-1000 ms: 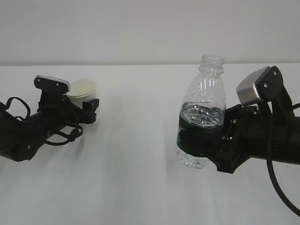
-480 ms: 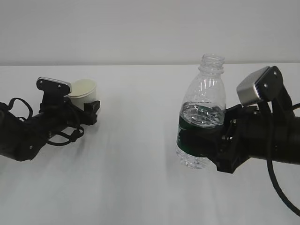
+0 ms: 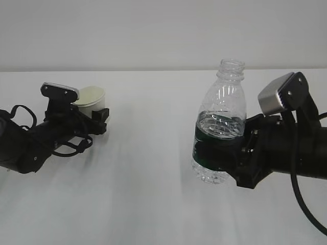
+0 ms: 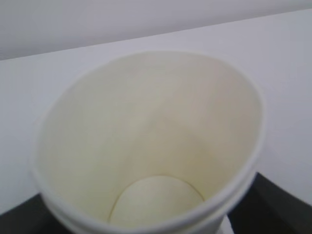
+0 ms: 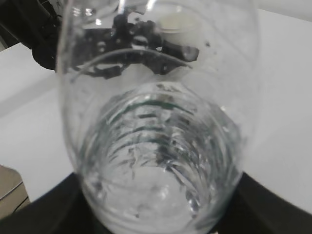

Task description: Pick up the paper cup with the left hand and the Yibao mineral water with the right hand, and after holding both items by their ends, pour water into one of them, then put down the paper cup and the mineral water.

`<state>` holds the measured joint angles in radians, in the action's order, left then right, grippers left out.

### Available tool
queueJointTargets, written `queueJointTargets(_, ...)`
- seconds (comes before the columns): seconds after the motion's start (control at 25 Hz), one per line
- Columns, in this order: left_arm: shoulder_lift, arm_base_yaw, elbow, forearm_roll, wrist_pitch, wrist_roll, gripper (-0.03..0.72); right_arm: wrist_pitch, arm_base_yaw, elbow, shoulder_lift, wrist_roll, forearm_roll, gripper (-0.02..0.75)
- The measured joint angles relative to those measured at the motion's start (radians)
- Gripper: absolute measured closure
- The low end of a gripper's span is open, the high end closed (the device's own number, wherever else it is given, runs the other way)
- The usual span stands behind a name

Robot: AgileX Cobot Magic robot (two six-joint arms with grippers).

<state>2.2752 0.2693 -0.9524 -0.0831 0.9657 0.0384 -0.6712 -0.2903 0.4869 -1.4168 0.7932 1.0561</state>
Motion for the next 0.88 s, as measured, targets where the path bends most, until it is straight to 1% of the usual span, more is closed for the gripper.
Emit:
queueJointTargets(0.2,0.0,0.0,-0.006,0.0,-0.004,0.001,0.141,0.0,0.0,0.0,0.0,0.0,0.002,0.267)
queueJointTargets(0.76,0.002,0.0,-0.011,0.0,-0.004,0.001,0.216,0.0,0.0,0.0,0.0,0.002,0.002,0.267)
queueJointTargets(0.88,0.002,0.0,-0.011,0.0,-0.004,0.001,0.221,0.0,0.0,0.0,0.0,0.004,0.004,0.267)
